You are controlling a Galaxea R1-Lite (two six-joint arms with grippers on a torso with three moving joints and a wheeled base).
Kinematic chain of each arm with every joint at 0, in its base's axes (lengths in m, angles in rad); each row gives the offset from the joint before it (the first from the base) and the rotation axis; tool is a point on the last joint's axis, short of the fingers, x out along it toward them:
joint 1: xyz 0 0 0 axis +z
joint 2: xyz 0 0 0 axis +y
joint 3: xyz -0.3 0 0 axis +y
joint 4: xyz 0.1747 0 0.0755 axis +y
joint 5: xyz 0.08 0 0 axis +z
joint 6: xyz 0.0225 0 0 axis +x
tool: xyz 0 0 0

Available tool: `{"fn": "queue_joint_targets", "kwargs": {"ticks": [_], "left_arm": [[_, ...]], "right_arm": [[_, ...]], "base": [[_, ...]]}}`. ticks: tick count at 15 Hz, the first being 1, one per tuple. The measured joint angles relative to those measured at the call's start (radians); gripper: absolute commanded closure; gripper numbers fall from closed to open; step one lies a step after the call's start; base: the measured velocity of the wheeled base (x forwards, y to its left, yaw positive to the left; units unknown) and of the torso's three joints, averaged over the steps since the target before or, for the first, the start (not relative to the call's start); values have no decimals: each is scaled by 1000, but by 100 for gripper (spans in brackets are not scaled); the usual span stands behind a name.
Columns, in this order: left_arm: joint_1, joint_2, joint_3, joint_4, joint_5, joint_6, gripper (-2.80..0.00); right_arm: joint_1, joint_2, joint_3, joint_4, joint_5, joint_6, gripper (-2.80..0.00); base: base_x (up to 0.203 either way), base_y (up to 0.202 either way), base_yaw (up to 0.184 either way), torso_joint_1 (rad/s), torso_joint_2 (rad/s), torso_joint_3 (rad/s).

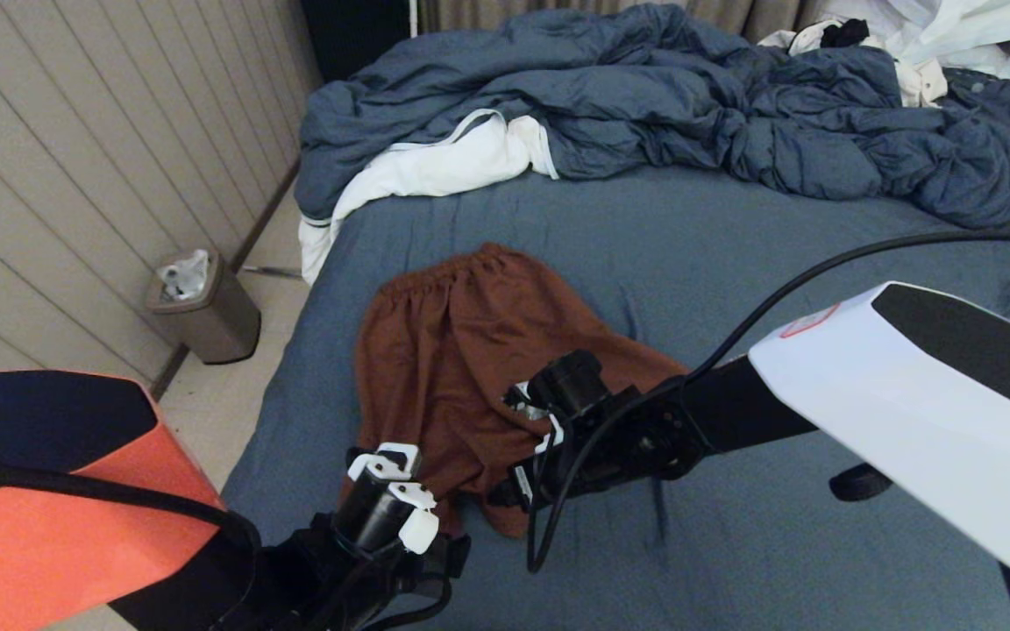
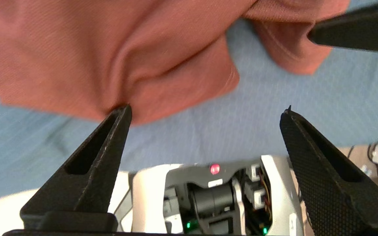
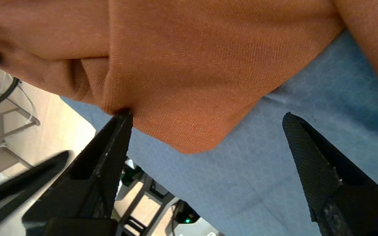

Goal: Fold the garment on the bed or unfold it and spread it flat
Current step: Unford the brown shorts

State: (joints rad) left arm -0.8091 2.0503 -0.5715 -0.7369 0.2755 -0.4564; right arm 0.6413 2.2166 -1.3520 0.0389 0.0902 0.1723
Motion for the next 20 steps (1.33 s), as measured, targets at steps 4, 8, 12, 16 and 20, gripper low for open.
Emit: {"fn": "queue_joint_targets", "kwargs": {"ticks": [4,8,12,16,20], "left_arm": [[6,89,-62,-45,53,3,-280],[30,143,-94,-51,111,11,-280],[68,155,-104,-51,119,25,0],[84,143,-87,-53,120,40,0],[84,118,-63,-64,119,40,0]], "right_arm": [[3,25,-19,-6,0,20,-280],[2,33,-23,-7,0,29,0],[3,31,-25,-7,-1,35,0],[4,29,-24,-7,-3,34,0],[3,31,-21,-7,-4,34,0]], "base": [[0,0,0,0,0,0],[0,0,0,0,0,0],[0,0,0,0,0,0],[0,0,0,0,0,0],[0,0,0,0,0,0]]}}
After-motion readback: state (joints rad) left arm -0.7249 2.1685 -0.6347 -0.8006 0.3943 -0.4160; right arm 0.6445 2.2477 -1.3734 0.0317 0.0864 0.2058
